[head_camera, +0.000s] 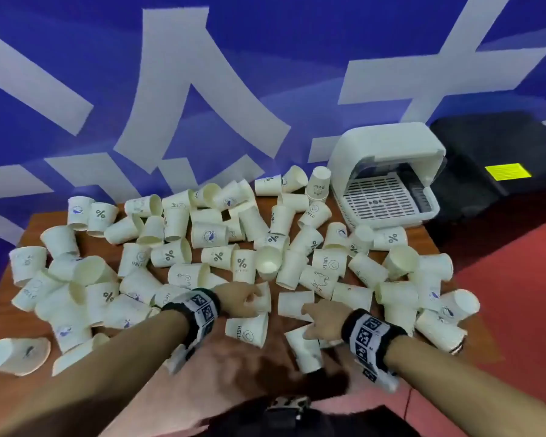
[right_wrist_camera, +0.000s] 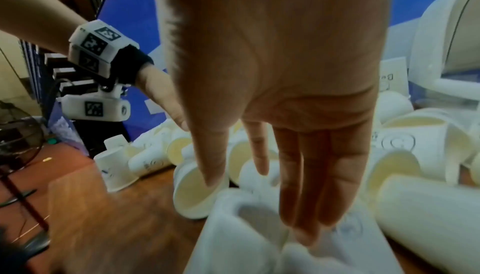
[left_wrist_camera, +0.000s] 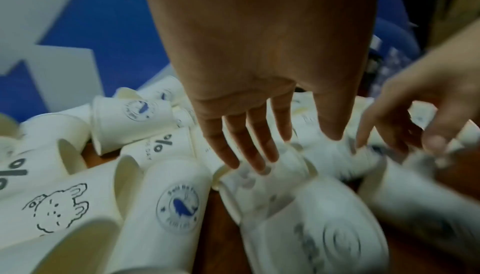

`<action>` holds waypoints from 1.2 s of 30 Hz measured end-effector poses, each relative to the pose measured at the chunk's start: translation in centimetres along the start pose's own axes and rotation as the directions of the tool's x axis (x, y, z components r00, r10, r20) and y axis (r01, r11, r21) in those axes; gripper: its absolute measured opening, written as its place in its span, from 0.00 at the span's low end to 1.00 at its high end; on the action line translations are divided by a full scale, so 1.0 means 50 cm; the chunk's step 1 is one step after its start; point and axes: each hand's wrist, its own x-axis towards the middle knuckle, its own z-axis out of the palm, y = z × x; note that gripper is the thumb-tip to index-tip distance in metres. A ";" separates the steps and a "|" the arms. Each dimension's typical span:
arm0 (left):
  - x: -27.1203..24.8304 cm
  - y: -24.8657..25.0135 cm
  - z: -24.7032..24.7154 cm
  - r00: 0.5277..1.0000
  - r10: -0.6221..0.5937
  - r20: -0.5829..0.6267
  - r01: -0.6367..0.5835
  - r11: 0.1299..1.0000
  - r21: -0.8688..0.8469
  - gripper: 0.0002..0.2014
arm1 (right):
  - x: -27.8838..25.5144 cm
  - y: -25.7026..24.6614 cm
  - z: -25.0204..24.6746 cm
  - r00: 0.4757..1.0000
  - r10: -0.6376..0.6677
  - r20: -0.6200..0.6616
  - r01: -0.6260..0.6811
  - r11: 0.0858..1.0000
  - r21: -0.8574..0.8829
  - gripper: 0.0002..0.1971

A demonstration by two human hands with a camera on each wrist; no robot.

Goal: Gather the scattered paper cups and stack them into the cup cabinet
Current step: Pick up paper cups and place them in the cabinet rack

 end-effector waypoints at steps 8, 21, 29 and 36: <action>0.010 -0.052 0.066 0.982 0.190 0.011 -0.178 0.898 0.403 0.38 | 0.011 -0.036 0.077 0.986 0.013 -0.169 -0.040 0.987 -0.158 0.20; 0.027 -0.097 0.108 0.963 0.264 0.053 -0.243 0.768 0.593 0.35 | 0.057 -0.077 0.156 0.963 0.180 -0.203 -0.172 0.984 0.054 0.34; 0.023 -0.119 0.080 0.950 0.306 0.058 -0.306 0.880 0.364 0.37 | 0.061 -0.088 0.162 0.968 0.199 -0.150 -0.152 0.948 0.279 0.47; 0.002 -0.132 0.020 0.964 0.267 0.015 -0.261 0.929 0.262 0.31 | 0.015 -0.093 0.087 0.975 0.147 -0.168 -0.045 0.867 0.497 0.48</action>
